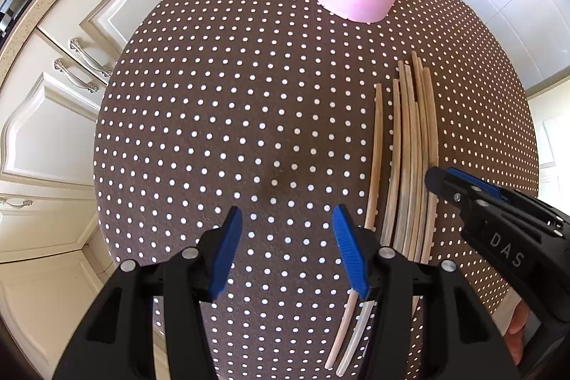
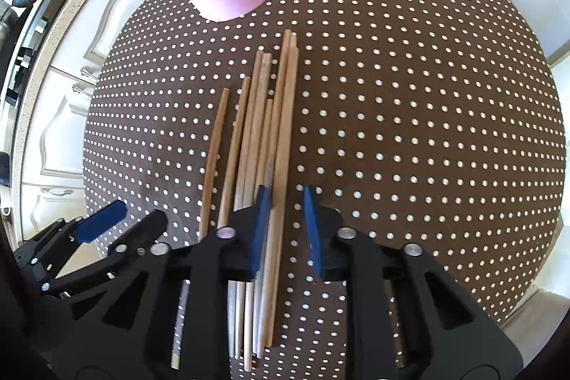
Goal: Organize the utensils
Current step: 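Lower both open tools over the wooden chopstick pile on the table, then grasp a chopstick with the left tool while the right tool grasps another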
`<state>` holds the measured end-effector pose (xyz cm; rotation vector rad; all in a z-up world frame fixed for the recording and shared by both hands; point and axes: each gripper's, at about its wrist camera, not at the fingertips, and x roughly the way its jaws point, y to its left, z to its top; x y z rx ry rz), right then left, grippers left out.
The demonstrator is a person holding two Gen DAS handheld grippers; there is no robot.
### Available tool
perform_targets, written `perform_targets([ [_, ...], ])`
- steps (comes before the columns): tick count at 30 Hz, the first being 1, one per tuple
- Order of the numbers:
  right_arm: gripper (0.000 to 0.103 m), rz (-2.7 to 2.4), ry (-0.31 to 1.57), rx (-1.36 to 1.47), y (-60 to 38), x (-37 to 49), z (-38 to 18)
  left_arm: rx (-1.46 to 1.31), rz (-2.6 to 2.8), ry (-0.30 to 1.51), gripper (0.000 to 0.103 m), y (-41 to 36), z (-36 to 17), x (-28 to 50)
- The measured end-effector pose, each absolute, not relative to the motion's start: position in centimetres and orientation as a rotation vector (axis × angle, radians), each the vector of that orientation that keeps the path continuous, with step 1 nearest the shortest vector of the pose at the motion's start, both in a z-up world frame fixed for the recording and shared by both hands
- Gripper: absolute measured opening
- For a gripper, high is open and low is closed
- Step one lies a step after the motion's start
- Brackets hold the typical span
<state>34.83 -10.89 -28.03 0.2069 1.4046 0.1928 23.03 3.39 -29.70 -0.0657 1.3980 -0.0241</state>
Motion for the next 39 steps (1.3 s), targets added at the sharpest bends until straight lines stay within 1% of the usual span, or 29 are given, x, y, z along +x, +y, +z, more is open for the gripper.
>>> perform_targets([
  [1, 0.01, 0.201, 1.403, 0.23, -10.8, 35.0, -28.2, -0.065, -0.026, 1.401, 0.053, 3.3, -29.8, 23.1],
  [3, 0.007, 0.207, 1.399, 0.264, -10.5, 35.0, -28.3, -0.062, -0.031, 1.404, 0.053, 3.3, -29.9, 23.2],
  [5, 0.007, 0.21, 1.39, 0.283, -11.0, 35.4, -28.3, -0.06, -0.04, 1.404, 0.053, 2.9, -30.0, 23.5],
  [10, 0.006, 0.209, 1.374, 0.374, -13.5, 35.7, -28.0, -0.073, -0.076, 1.404, 0.053, 2.1, -30.0, 24.2],
  [16, 0.006, 0.177, 1.347, 0.389, -16.0, 35.4, -27.3, -0.081, -0.116, 1.417, 0.053, 1.0, -30.4, 25.4],
  [19, 0.006, 0.152, 1.344, 0.375, -17.6, 35.3, -27.1, -0.06, -0.129, 1.438, 0.054, 0.2, -30.8, 26.2],
  [20, 0.006, 0.146, 1.342, 0.369, -17.5, 33.9, -26.8, -0.053, -0.131, 1.437, 0.054, -0.2, -30.8, 26.5],
  [26, 0.006, 0.123, 1.345, 0.394, -20.1, 32.0, -26.3, 0.028, -0.101, 1.445, 0.056, -2.8, -31.0, 28.3],
  [28, 0.006, 0.121, 1.344, 0.393, -19.7, 31.8, -26.2, 0.068, -0.074, 1.444, 0.056, -3.7, -31.2, 29.0],
  [30, 0.006, 0.118, 1.343, 0.397, -19.9, 31.6, -26.2, 0.05, -0.056, 1.428, 0.056, -4.0, -31.3, 29.2],
  [32, 0.006, 0.12, 1.34, 0.395, -20.1, 31.4, -26.0, 0.059, -0.056, 1.41, 0.04, -4.1, -31.3, 29.2],
  [33, 0.006, 0.119, 1.336, 0.392, -20.2, 31.3, -25.9, 0.063, -0.063, 1.403, 0.018, -4.3, -31.2, 29.2],
  [34, 0.006, 0.118, 1.334, 0.39, -20.4, 31.2, -25.7, 0.046, -0.072, 1.408, 0.006, -4.3, -31.2, 29.5],
  [39, 0.006, 0.119, 1.319, 0.395, -20.3, 31.3, -25.1, 0.015, -0.071, 1.393, 0.006, -3.8, -30.7, 30.0],
])
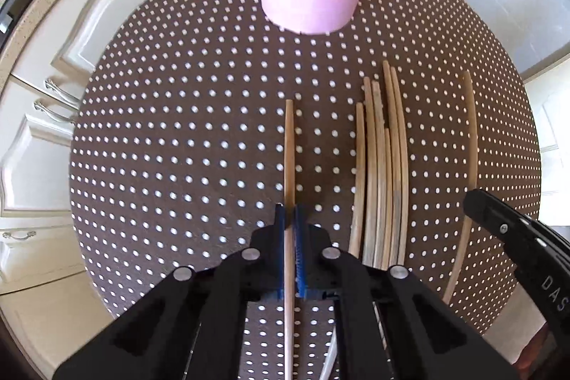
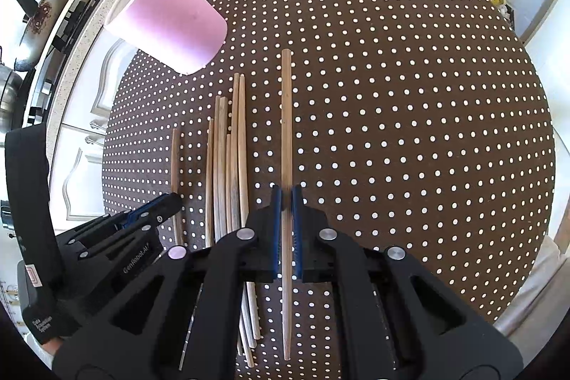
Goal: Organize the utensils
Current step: 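Grasp a chopstick with the left tool while the right tool grasps another, then lift the left tool's chopstick into the pink cup while the right tool inserts its chopstick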
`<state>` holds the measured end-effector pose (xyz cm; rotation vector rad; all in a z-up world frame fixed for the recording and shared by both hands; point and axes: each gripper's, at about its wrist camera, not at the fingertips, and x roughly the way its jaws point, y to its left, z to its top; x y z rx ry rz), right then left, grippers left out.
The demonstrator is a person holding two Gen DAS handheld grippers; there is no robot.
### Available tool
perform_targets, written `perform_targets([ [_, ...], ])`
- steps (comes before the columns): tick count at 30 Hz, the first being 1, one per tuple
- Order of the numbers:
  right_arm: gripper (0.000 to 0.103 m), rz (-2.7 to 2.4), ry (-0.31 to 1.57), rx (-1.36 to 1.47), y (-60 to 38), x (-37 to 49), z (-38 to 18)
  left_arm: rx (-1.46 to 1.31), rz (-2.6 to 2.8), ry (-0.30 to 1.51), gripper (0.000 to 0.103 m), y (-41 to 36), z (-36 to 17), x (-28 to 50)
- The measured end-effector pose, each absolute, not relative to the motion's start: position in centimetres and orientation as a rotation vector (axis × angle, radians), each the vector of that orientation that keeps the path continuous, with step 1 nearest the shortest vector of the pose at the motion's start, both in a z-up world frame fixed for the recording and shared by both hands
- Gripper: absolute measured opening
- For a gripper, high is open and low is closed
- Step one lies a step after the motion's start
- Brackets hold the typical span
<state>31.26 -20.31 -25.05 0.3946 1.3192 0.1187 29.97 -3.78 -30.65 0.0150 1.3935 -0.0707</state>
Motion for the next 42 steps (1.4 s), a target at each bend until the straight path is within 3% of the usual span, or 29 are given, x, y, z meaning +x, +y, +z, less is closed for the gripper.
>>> perform_targets([
  [12, 0.006, 0.135, 1.239, 0.387, -21.0, 31.4, -21.7, -0.026, -0.061, 1.273, 0.006, -2.4, -25.7, 30.1],
  [42, 0.006, 0.184, 0.746, 0.3, -18.9, 37.4, -5.2, -0.07, -0.023, 0.778, 0.006, 0.5, -7.5, 31.9],
])
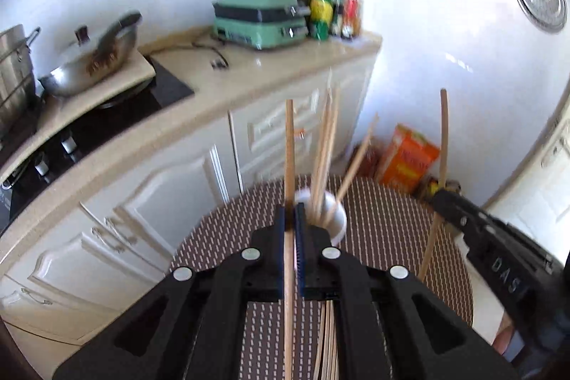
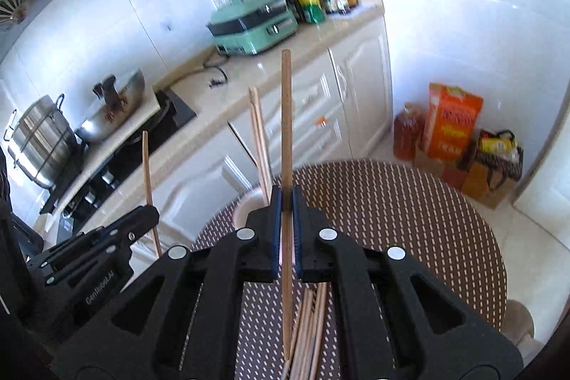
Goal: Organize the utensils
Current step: 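Lift the left tool's chopstick into the pink cup while the right tool inserts its chopstick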
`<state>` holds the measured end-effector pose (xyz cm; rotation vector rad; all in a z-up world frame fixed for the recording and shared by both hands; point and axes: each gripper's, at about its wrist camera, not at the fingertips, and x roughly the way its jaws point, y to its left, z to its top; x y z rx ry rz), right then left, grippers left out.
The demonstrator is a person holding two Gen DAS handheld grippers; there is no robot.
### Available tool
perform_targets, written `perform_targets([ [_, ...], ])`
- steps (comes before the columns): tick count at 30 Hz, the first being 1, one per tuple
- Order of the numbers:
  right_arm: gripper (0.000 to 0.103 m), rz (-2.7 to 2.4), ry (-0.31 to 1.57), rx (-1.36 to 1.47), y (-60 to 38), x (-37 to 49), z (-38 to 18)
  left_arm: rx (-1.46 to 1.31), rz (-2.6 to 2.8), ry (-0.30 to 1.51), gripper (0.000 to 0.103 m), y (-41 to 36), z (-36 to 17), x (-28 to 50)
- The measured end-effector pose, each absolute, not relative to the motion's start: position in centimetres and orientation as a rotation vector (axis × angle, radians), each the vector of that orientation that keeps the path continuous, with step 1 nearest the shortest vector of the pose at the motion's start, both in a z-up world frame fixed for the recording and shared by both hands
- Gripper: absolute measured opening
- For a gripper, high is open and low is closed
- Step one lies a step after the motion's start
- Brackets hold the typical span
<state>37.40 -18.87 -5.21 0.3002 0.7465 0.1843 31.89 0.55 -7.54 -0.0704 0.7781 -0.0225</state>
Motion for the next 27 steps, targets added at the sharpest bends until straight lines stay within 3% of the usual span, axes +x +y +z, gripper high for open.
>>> perform_targets([
  [13, 0.006, 0.152, 0.513, 0.328, -17.9, 39.4, -2.2, -0.184, 0.037, 0.592, 0.006, 3.9, -3.3, 36.2],
  [27, 0.006, 0.07, 0.457, 0.442, -18.4, 43.7, -6.6, -0.265, 0.003, 0.499, 0.006, 3.7, -5.1, 40.8],
])
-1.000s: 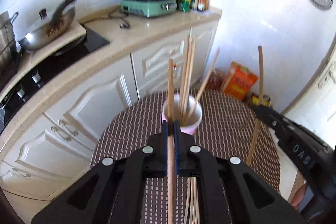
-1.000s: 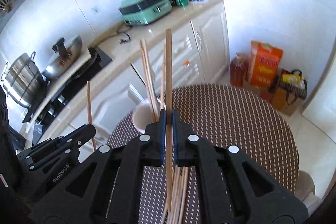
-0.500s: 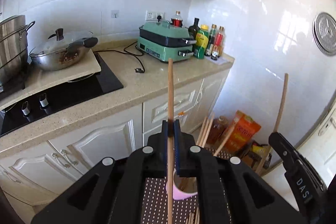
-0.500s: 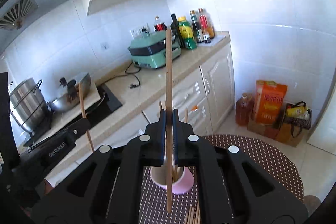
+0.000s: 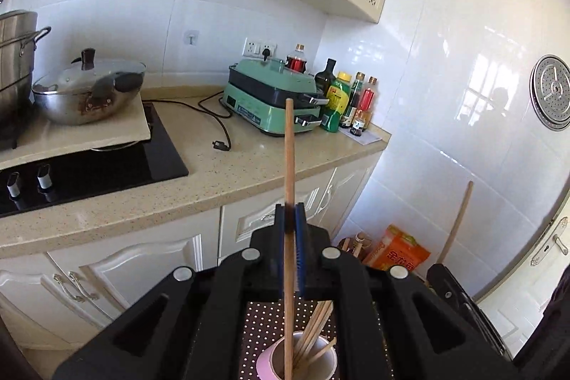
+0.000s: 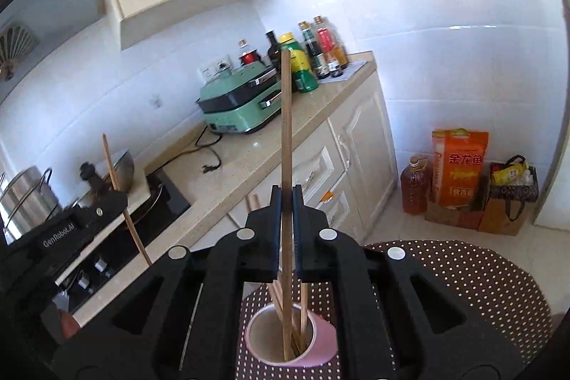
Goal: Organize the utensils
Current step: 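Lift the left tool's chopstick into the pink cup while the right tool inserts its chopstick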
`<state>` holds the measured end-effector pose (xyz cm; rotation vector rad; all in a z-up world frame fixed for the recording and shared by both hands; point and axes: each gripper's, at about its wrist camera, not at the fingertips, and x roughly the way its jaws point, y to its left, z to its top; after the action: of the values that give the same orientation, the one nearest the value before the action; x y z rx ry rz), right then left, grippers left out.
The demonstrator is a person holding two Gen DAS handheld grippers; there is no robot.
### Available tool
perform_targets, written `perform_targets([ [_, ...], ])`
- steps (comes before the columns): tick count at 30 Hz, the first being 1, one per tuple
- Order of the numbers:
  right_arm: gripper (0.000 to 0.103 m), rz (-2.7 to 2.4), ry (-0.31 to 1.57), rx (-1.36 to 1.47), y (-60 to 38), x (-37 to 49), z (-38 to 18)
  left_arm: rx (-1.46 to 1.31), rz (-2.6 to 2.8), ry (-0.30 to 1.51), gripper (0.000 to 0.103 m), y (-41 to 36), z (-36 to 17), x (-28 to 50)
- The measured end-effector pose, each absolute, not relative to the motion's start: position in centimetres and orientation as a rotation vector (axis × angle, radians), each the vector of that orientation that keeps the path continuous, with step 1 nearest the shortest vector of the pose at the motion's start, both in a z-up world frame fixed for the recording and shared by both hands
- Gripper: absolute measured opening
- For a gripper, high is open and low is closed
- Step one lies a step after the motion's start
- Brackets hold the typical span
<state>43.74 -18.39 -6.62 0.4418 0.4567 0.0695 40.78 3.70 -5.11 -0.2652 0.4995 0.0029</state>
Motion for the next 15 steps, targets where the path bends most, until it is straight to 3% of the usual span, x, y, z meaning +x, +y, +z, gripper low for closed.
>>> perform_targets([
  [15, 0.006, 0.039, 0.429, 0.374, -16.6, 44.0, -12.5, -0.237, -0.035, 0.473, 0.006, 2.2, -11.7, 42.5],
])
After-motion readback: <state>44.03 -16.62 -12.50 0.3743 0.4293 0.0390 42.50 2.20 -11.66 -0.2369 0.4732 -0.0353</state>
